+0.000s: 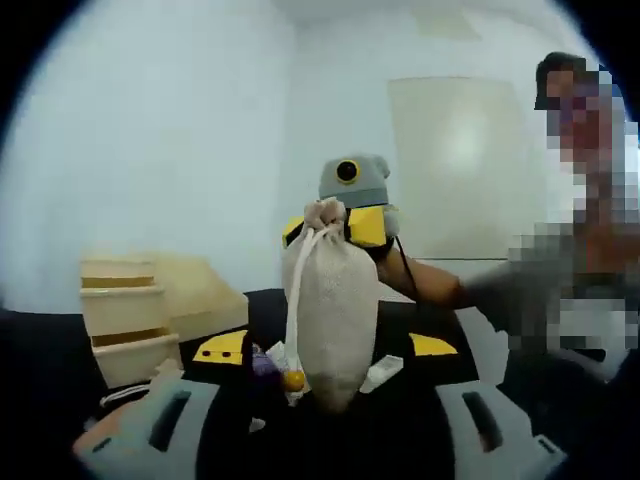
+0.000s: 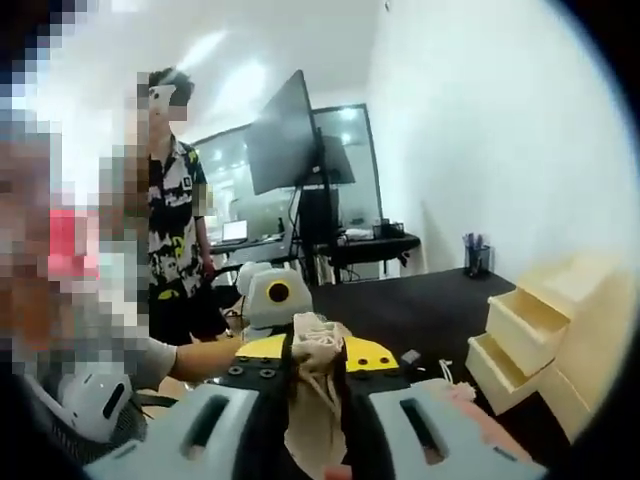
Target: Open the drawer, pick up the cosmetic bottles from the table one by one, place them into the drawer, release the gripper, close the drawer, and move the gripper away
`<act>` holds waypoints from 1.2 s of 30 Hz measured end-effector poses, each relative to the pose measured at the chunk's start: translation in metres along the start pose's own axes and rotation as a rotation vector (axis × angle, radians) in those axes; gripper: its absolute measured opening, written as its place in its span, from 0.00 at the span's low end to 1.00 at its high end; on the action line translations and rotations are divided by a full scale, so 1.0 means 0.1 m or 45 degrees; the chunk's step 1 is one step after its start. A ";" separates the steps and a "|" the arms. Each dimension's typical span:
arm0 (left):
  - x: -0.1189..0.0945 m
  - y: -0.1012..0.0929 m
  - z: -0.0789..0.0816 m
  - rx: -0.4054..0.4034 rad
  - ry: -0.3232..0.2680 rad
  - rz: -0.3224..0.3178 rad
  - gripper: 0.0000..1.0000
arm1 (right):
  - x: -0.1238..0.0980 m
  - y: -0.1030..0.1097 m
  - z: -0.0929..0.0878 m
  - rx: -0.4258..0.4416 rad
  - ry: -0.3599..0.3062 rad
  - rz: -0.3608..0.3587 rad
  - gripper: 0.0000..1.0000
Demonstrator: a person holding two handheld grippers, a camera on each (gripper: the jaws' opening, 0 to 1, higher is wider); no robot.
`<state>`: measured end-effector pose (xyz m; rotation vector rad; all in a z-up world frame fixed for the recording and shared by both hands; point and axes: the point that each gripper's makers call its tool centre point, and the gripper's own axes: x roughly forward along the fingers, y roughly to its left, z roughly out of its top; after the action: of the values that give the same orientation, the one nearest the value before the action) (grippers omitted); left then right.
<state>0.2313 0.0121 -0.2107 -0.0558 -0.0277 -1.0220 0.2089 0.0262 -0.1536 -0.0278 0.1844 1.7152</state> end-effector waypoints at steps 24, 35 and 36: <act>-0.03 0.37 -0.03 -0.015 0.079 0.228 0.73 | -0.66 -0.66 0.46 -0.067 -0.064 -0.224 0.15; -0.03 0.41 -0.11 -0.013 0.116 0.246 0.73 | -0.72 -0.71 0.43 -0.118 -0.020 -0.271 0.15; -0.04 0.41 -0.13 -0.016 0.123 0.249 0.73 | -0.72 -0.70 0.43 -0.128 -0.012 -0.277 0.15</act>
<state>0.2645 0.0364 -0.2256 -0.0202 0.0710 -0.8282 0.2930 -0.0290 -0.1098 -0.1099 0.0844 1.5063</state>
